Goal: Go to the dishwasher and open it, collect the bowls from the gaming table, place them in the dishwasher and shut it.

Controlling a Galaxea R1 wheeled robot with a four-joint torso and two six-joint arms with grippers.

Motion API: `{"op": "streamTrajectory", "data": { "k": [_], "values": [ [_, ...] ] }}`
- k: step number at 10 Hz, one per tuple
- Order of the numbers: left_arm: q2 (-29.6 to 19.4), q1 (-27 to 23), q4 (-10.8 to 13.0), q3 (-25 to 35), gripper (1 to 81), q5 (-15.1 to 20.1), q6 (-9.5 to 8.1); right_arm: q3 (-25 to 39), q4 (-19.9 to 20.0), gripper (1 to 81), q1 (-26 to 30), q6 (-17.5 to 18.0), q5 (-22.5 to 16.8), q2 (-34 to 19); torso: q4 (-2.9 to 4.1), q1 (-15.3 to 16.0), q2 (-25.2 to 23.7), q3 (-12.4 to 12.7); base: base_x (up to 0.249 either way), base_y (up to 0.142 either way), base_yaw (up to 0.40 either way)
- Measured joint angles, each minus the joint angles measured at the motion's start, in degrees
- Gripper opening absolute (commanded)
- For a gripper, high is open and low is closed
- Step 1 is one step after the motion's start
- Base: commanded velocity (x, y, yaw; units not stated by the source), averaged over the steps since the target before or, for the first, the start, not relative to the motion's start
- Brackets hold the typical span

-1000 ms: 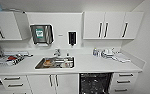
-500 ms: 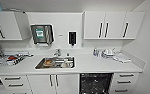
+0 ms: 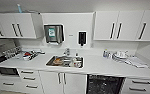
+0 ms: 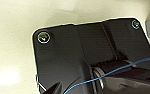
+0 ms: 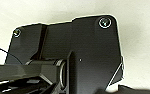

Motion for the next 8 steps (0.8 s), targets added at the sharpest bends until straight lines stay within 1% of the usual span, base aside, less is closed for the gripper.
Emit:
{"op": "streamTrajectory", "data": {
  "k": [2,3,4,5,6,8],
  "values": [
    [0.0,-0.2,0.0,0.0,81.1,-0.1,0.66,0.0,0.0,81.1,-0.3,0.0,-0.1,0.2,0.00,0.0,0.0,0.0,0.000,0.000,0.367],
    [0.0,-0.3,0.0,0.0,81.1,-0.3,1.26,0.1,-0.2,81.1,-0.6,-0.3,-0.3,0.3,0.00,0.0,0.0,0.0,0.000,0.000,0.366],
    [-0.1,0.0,0.0,0.0,81.1,-0.2,1.38,0.1,-0.2,81.1,-0.5,-0.9,-0.1,0.3,0.00,0.0,0.0,0.0,0.000,0.000,0.367],
    [-0.2,0.0,0.0,0.0,81.1,-0.3,2.83,0.0,-0.2,81.1,-0.5,-1.5,-0.1,0.3,0.00,0.0,0.0,0.0,0.000,0.000,0.366],
    [-0.3,0.2,0.1,0.0,81.1,-0.3,3.52,0.1,-0.4,81.1,-0.5,-2.0,-0.1,0.2,0.00,0.0,0.0,0.0,0.000,0.000,0.366],
    [-0.3,0.7,0.3,0.0,81.1,-0.3,4.33,0.1,-0.8,81.1,-0.5,-2.3,-0.1,0.2,0.00,0.0,0.0,0.0,0.000,0.000,0.366]
  ]
}}
